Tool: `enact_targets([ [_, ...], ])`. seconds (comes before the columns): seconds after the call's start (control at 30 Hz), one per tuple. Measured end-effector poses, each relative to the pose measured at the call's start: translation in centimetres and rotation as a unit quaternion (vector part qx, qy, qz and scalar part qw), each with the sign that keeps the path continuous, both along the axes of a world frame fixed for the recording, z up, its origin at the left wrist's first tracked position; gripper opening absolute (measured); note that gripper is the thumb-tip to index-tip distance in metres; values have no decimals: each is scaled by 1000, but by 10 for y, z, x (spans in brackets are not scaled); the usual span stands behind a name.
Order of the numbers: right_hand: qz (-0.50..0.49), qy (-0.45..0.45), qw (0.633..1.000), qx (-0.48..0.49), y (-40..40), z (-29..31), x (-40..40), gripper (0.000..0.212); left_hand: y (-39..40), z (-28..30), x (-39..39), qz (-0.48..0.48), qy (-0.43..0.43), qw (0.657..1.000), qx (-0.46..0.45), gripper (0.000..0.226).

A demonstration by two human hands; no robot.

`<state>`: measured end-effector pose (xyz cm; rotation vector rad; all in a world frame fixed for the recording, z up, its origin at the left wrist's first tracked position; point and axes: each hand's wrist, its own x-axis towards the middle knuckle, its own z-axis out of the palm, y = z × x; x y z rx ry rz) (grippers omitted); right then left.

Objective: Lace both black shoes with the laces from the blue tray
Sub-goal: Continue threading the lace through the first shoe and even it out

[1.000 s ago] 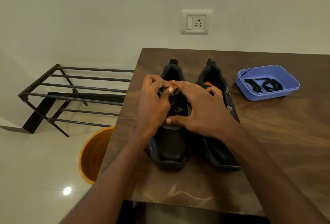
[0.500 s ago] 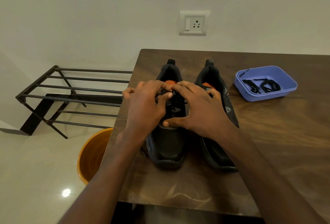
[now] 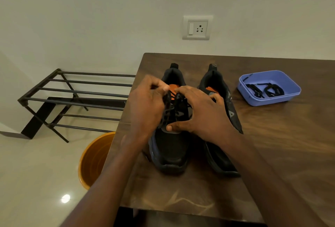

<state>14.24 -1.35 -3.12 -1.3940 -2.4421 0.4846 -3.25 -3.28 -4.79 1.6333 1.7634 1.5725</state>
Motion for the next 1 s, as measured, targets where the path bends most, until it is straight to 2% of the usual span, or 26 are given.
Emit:
enact_targets([
  [0.07,2,-2,1000,-5,0,2,0,101,1,14,1,-38,-221,974,9,15],
  [0.1,1,-2,1000,-8,1,2,-1,102,2,20,2,-50,-260,964,4,15],
  [0.13,0,-1,1000,-11,1,3,-1,102,3,22,3,-54,-248,967,-2,13],
  [0.17,-1,0,1000,-11,1,3,0,103,5,22,2,-59,-193,979,-13,9],
  [0.23,-2,0,1000,-5,1,2,1,106,10,15,-3,-75,-10,995,-62,11],
  [0.3,-2,-2,1000,-6,2,1,1,109,11,6,-7,-78,157,979,-109,17],
  [0.33,0,-3,1000,-9,1,0,1,109,9,1,-7,-58,203,973,-97,15],
  [0.4,2,-1,1000,-10,3,-1,1,106,5,0,-8,4,226,973,-36,1],
  [0.47,0,-9,1000,-18,4,1,1,106,6,2,-10,39,191,981,0,6],
  [0.53,0,-1,1000,-22,3,0,0,107,11,3,-17,24,168,985,1,12],
  [0.6,-1,4,1000,-29,1,0,1,107,15,2,-21,-15,197,980,-35,29],
  [0.67,-2,4,1000,-24,2,-1,1,108,15,-2,-20,-8,251,967,-34,17],
  [0.73,-1,3,1000,-23,1,-1,-1,109,14,-5,-19,13,261,965,-23,8],
  [0.8,-2,4,1000,-23,1,0,-1,109,13,-6,-15,8,208,978,-9,10],
  [0.83,-2,7,1000,-22,1,0,-1,110,14,-5,-12,-12,143,990,-6,10],
  [0.9,0,12,1000,-19,1,1,0,110,13,7,-6,-53,-64,997,10,15],
  [0.97,1,10,1000,-24,2,1,0,108,10,23,-6,-78,-274,957,48,17],
  [1.0,1,6,1000,-27,2,1,0,107,9,28,-8,-78,-323,941,55,16],
])
